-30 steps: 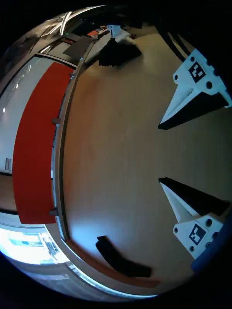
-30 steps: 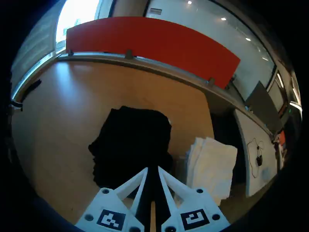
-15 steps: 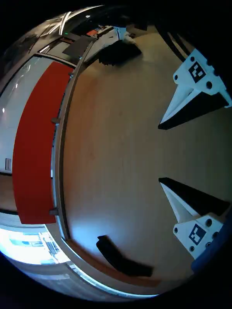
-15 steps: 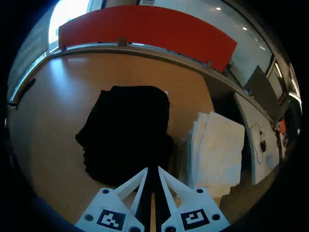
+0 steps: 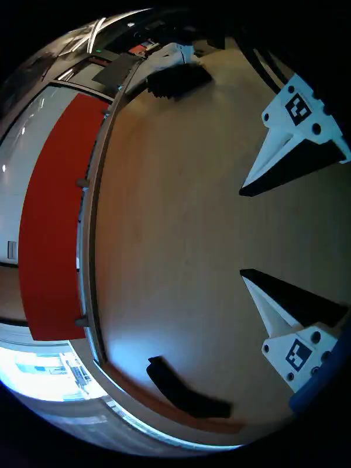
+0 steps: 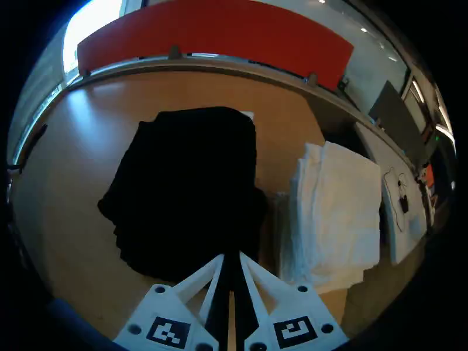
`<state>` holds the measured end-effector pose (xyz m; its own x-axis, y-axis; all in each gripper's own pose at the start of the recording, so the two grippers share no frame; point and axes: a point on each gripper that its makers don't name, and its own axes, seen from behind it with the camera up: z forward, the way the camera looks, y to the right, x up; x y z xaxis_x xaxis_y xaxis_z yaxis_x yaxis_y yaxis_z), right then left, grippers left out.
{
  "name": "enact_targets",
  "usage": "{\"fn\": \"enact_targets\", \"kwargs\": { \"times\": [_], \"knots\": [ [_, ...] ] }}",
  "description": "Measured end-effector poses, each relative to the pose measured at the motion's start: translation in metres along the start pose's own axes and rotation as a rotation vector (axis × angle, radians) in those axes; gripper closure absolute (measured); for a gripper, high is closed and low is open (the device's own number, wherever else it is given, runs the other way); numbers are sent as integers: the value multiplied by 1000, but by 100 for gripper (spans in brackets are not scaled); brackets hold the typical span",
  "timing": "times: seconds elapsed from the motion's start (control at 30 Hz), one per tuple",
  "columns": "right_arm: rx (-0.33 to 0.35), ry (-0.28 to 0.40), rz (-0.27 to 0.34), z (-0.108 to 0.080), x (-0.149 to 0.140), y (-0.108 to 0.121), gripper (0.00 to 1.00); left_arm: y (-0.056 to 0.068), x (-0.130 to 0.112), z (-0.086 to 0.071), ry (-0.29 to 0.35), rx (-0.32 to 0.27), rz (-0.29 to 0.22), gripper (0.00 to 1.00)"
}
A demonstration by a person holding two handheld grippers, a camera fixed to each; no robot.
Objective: Fold towel
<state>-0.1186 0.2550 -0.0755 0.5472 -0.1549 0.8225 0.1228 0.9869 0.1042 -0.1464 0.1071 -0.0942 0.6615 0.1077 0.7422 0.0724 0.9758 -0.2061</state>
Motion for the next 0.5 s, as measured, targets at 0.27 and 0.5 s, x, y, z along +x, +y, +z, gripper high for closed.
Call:
{"fn": "enact_targets", "kwargs": {
  "times": [0.27, 0.5],
  "knots": [
    [-10, 3, 14, 3, 0, 1, 97, 0, 0, 0, -1, 2, -2, 8],
    [-14, 12, 7, 1, 1, 0, 96, -1, 0, 0, -2, 2, 0, 8]
  ]
}}
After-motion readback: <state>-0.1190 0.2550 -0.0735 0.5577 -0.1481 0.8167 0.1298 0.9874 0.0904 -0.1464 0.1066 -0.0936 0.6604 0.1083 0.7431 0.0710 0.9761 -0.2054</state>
